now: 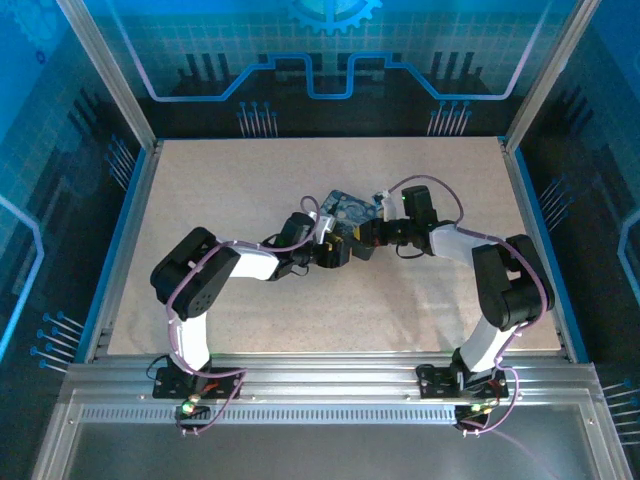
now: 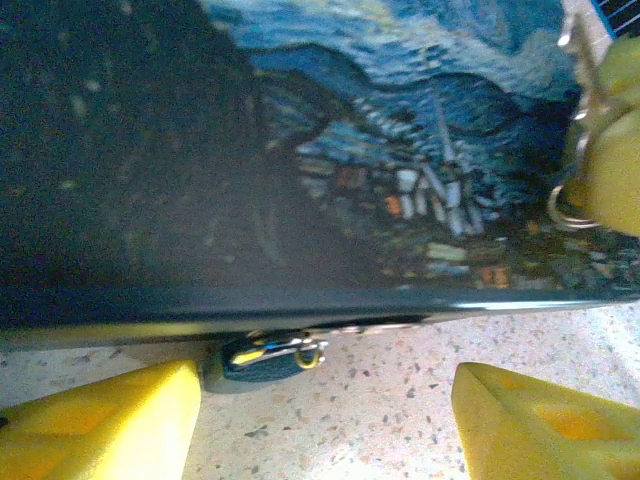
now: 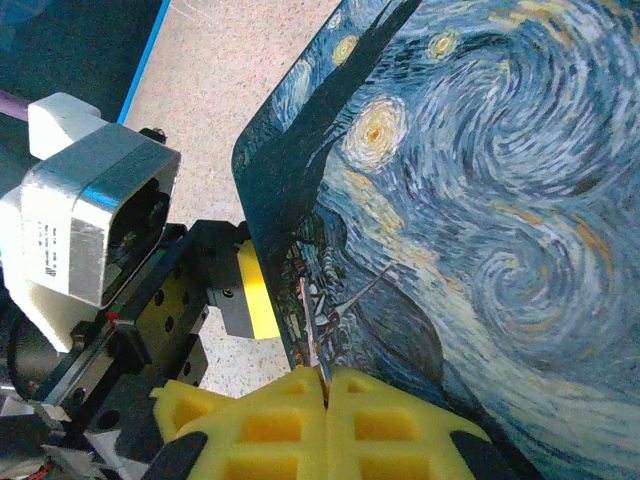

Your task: Unlock the padlock with the key

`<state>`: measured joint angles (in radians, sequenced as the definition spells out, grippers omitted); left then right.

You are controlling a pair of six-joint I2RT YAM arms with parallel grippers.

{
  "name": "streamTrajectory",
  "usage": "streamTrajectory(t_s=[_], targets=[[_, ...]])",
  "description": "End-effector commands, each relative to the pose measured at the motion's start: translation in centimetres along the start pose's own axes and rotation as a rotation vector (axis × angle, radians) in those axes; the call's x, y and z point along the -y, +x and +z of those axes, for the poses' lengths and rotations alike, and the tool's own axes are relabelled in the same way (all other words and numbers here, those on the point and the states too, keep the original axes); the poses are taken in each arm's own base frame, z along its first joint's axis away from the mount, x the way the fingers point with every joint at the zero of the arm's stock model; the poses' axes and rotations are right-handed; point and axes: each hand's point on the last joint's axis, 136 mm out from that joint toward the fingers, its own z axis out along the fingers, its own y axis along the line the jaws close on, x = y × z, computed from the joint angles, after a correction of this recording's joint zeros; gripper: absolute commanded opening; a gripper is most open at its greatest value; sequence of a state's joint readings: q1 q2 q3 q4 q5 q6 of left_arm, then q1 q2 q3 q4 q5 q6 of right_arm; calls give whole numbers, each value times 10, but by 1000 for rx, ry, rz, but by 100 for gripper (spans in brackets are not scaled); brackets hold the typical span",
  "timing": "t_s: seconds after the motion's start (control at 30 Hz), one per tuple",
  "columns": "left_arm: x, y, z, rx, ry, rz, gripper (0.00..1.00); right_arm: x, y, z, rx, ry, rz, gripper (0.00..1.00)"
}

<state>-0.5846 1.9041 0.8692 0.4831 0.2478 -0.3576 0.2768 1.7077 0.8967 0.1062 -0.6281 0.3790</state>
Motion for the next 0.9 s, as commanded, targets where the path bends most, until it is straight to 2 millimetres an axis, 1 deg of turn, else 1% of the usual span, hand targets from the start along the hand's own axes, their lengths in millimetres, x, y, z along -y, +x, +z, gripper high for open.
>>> streamTrajectory(t_s=[0.0, 0.2, 0.33, 0.43, 0.47, 0.73, 0.87], targets=[[-4, -9, 5, 31, -38, 57, 69, 17, 40, 11, -106, 58, 95, 0], [-10, -9, -3, 51, -76, 85, 69, 16, 39, 12, -112, 70, 97, 0], [-15, -9, -9, 52, -116, 107, 70, 17, 42, 14, -121, 78, 95, 0], [-15, -9, -14, 58, -123, 113, 71, 19, 45, 15, -133, 83, 98, 0], [-15, -10, -15, 63, -124, 115, 71, 15, 35, 15, -115, 79, 81, 0], [-17, -12, -23, 74, -147, 133, 73, 17, 35, 14, -114, 94, 78, 0], [-17, -13, -23, 73, -139, 133, 73, 16, 35, 11, -113, 100, 67, 0]])
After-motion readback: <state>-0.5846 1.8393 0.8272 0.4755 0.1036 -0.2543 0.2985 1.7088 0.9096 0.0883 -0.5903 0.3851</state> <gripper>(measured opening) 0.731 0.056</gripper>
